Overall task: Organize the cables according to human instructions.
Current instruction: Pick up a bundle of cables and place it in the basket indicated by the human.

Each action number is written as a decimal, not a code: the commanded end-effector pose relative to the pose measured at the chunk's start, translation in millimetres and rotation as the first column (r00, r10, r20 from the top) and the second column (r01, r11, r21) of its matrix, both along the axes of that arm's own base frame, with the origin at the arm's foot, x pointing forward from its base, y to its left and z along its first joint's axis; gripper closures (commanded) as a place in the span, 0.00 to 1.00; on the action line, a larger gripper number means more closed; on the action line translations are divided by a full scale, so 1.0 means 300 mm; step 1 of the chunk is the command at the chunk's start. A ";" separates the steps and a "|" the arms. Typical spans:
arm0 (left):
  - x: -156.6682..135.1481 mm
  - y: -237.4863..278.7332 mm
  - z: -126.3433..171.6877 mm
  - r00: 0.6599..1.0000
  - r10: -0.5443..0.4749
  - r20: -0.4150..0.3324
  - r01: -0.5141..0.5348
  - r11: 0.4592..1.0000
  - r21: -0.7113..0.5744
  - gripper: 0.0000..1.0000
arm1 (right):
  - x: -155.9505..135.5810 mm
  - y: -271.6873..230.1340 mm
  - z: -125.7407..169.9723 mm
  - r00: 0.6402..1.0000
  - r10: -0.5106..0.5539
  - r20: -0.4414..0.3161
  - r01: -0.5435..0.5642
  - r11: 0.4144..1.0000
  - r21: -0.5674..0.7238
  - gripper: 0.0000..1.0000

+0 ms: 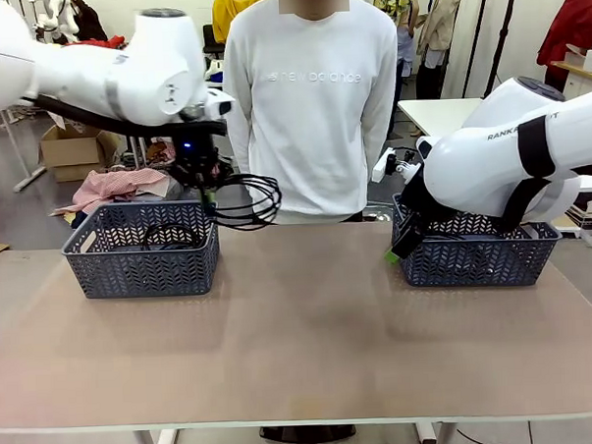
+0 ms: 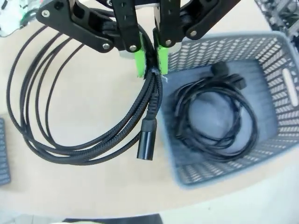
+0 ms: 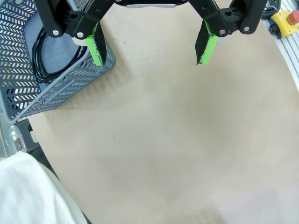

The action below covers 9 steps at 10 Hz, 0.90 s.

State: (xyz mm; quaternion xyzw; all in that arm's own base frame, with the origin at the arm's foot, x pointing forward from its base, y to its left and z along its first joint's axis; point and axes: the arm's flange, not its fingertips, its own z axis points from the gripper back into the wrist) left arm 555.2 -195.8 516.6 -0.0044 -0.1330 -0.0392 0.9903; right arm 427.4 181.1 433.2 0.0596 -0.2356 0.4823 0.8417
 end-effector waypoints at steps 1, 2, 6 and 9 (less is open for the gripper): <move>-0.030 0.116 -0.019 1.000 -0.013 0.010 0.013 0.999 -0.048 1.00 | 0.001 0.000 0.003 1.000 0.002 0.006 -0.001 1.000 -0.008 0.00; -0.039 0.194 -0.011 1.000 -0.016 0.002 0.016 0.998 -0.066 1.00 | 0.001 0.000 0.003 1.000 0.002 0.006 -0.001 1.000 -0.008 0.00; -0.023 0.401 -0.028 0.995 0.101 0.002 -0.100 0.991 -0.086 1.00 | 0.001 0.000 0.003 1.000 0.002 0.006 -0.001 1.000 -0.008 0.00; -0.012 0.488 -0.072 0.991 0.133 0.015 -0.131 0.986 -0.100 1.00 | 0.001 0.000 0.003 1.000 0.002 0.006 -0.001 1.000 -0.008 0.00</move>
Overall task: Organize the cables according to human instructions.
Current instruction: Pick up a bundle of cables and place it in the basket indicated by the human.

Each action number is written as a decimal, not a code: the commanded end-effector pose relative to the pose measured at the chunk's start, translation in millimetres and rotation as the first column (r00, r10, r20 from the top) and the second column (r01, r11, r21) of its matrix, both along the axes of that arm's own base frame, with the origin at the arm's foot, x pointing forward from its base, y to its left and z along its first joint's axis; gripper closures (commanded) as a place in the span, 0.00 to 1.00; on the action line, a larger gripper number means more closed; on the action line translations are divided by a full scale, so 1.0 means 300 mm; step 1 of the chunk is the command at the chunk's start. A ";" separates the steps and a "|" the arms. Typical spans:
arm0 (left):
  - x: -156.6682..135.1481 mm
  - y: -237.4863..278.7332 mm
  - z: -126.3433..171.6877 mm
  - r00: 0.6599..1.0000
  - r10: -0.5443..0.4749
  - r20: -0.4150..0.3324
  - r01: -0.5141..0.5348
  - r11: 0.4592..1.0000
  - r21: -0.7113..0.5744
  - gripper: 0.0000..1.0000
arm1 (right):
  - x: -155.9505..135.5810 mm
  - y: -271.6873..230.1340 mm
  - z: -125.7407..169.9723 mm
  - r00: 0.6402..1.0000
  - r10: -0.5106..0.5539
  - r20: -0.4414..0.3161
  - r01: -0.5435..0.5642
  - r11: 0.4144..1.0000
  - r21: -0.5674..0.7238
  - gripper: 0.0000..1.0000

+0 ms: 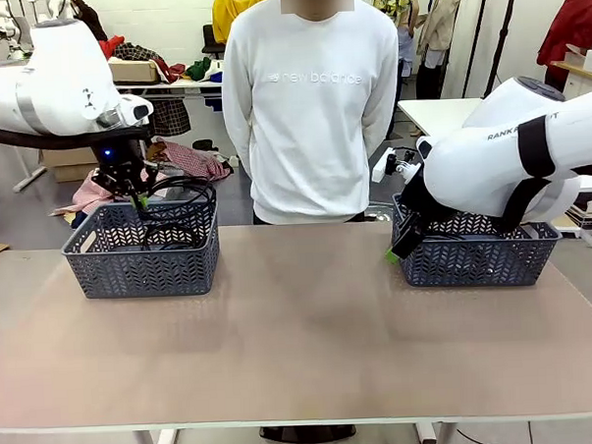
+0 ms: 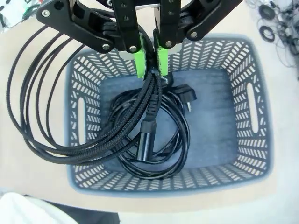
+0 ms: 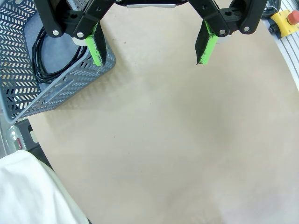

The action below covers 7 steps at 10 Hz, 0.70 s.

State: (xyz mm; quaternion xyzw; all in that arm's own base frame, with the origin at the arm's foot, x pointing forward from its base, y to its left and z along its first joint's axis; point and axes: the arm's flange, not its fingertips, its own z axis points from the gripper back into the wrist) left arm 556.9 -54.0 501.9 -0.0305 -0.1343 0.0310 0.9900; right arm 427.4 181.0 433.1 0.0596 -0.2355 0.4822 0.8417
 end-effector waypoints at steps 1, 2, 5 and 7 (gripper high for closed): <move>-0.010 0.039 -0.046 1.000 0.011 0.027 -0.010 0.999 -0.038 1.00 | 0.001 0.000 0.003 1.000 0.002 0.006 -0.002 1.000 -0.008 0.00; -0.002 0.055 -0.067 0.999 0.022 0.025 -0.021 0.999 -0.046 1.00 | 0.001 0.000 0.003 1.000 0.002 0.006 -0.002 1.000 -0.008 0.00; 0.025 0.087 -0.128 0.998 0.058 0.026 -0.056 0.996 -0.071 1.00 | 0.001 0.000 0.003 1.000 0.002 0.006 -0.002 1.000 -0.008 0.00; 0.038 0.102 -0.161 0.995 0.093 0.034 -0.090 0.992 -0.088 1.00 | 0.001 0.000 0.003 1.000 0.002 0.006 -0.002 1.000 -0.008 0.00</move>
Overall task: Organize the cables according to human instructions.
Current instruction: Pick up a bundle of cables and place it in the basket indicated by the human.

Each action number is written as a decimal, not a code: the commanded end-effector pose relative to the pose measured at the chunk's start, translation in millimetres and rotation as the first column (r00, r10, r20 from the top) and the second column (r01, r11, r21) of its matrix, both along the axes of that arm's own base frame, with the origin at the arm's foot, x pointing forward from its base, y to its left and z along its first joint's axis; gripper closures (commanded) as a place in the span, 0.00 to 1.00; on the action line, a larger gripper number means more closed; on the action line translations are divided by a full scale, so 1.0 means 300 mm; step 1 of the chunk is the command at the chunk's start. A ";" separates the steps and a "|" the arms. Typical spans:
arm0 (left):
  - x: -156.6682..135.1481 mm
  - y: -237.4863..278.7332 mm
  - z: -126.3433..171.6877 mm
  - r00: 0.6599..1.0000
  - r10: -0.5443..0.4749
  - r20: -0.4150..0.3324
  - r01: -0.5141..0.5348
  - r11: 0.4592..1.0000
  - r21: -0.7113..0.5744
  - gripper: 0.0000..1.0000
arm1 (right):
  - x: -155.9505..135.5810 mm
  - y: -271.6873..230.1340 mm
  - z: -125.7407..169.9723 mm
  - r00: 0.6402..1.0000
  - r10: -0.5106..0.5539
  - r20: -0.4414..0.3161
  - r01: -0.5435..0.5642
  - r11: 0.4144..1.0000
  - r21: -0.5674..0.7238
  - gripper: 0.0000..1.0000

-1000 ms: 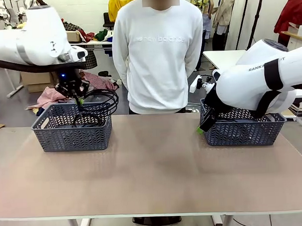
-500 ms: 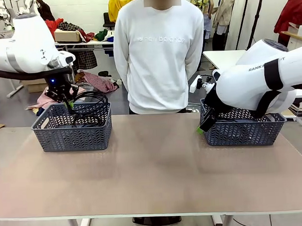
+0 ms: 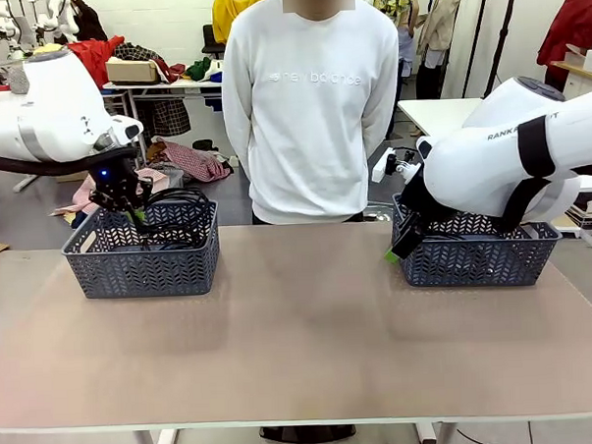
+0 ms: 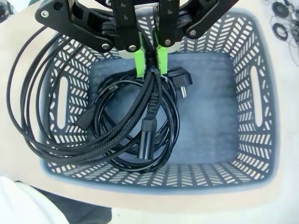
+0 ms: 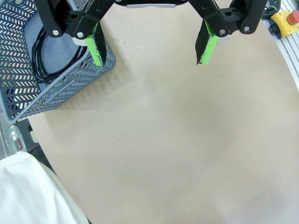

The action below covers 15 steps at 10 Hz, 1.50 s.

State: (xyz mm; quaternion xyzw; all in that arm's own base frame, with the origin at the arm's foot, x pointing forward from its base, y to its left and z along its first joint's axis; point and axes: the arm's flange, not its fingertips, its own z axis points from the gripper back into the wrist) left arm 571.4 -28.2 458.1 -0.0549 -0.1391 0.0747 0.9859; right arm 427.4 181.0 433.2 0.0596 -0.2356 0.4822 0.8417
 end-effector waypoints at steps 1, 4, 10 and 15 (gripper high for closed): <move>-0.008 0.022 -0.028 0.999 0.018 0.033 -0.017 0.999 -0.030 1.00 | 0.001 0.000 0.003 1.000 0.002 0.006 -0.002 1.000 -0.008 0.00; 0.002 0.027 -0.041 0.999 0.033 0.038 -0.031 0.999 -0.045 0.68 | 0.001 0.000 0.003 1.000 0.002 0.006 -0.002 1.000 -0.008 0.00; -0.013 0.032 -0.018 0.996 0.073 0.045 -0.070 0.995 -0.070 0.27 | 0.001 0.000 0.003 1.000 0.002 0.006 -0.002 1.000 -0.008 0.00; -0.007 0.031 -0.022 0.998 0.057 0.020 -0.055 0.996 -0.073 0.00 | 0.001 0.000 0.003 1.000 0.002 0.006 -0.002 1.000 -0.008 0.00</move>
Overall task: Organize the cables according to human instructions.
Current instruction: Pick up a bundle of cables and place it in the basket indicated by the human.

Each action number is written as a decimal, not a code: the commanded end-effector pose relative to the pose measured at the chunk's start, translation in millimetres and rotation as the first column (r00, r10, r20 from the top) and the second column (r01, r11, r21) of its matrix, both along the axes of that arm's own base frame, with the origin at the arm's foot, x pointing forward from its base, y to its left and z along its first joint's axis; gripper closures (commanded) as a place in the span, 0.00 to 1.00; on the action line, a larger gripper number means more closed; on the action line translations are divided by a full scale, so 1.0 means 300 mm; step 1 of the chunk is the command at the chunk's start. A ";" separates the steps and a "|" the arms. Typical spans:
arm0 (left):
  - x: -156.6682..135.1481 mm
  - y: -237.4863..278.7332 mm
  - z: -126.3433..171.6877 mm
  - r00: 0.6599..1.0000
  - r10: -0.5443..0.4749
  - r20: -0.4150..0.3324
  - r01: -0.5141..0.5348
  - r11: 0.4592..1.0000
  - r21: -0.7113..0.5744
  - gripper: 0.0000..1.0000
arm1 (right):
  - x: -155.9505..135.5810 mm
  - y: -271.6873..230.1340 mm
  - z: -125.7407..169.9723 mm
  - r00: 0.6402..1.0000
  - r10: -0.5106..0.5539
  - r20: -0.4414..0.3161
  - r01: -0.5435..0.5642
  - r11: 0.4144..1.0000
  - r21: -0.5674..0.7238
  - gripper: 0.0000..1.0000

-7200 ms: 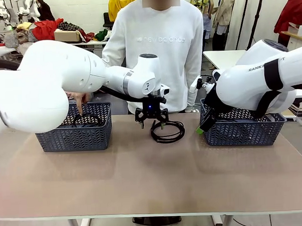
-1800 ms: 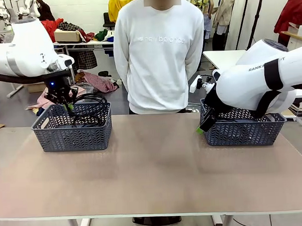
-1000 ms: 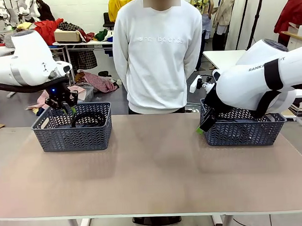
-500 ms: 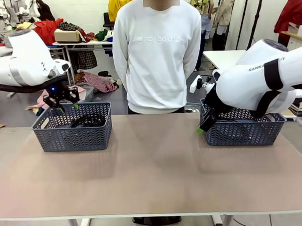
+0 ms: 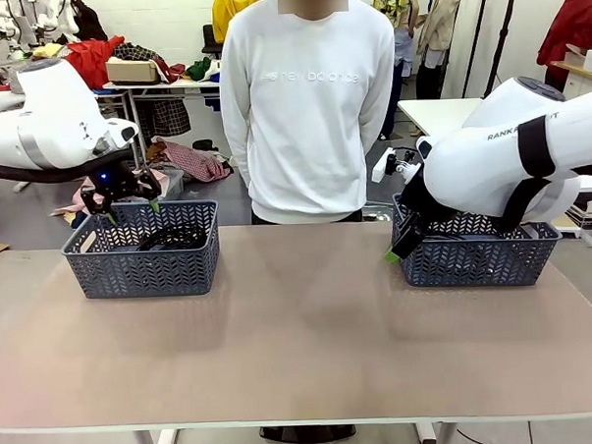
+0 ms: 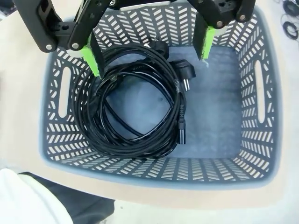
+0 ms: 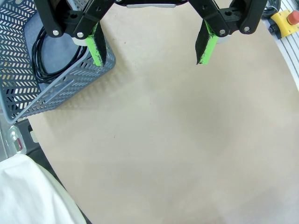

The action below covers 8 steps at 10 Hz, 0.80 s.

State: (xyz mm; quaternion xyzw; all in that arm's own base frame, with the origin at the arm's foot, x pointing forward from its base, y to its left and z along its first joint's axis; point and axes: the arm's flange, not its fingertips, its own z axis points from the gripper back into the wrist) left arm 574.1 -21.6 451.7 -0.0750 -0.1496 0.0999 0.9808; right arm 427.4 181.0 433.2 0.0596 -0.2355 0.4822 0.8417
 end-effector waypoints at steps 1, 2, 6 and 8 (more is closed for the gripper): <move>-0.015 0.006 -0.002 1.000 0.025 0.007 -0.025 0.997 -0.070 0.00 | 0.000 0.000 0.003 1.000 0.002 0.006 -0.002 1.000 -0.008 0.00; 0.000 0.000 0.000 1.000 0.000 0.000 0.000 1.000 0.000 0.00 | 0.000 0.000 0.003 1.000 0.002 0.006 -0.002 1.000 -0.008 0.00; 0.000 0.000 0.000 1.000 0.000 0.000 0.000 1.000 0.000 0.00 | 0.000 0.000 0.003 1.000 0.002 0.006 -0.002 1.000 -0.008 0.00; 0.000 0.000 0.000 1.000 0.000 0.000 0.000 1.000 0.000 0.00 | 0.000 0.000 0.003 1.000 0.002 0.006 -0.002 1.000 -0.008 0.00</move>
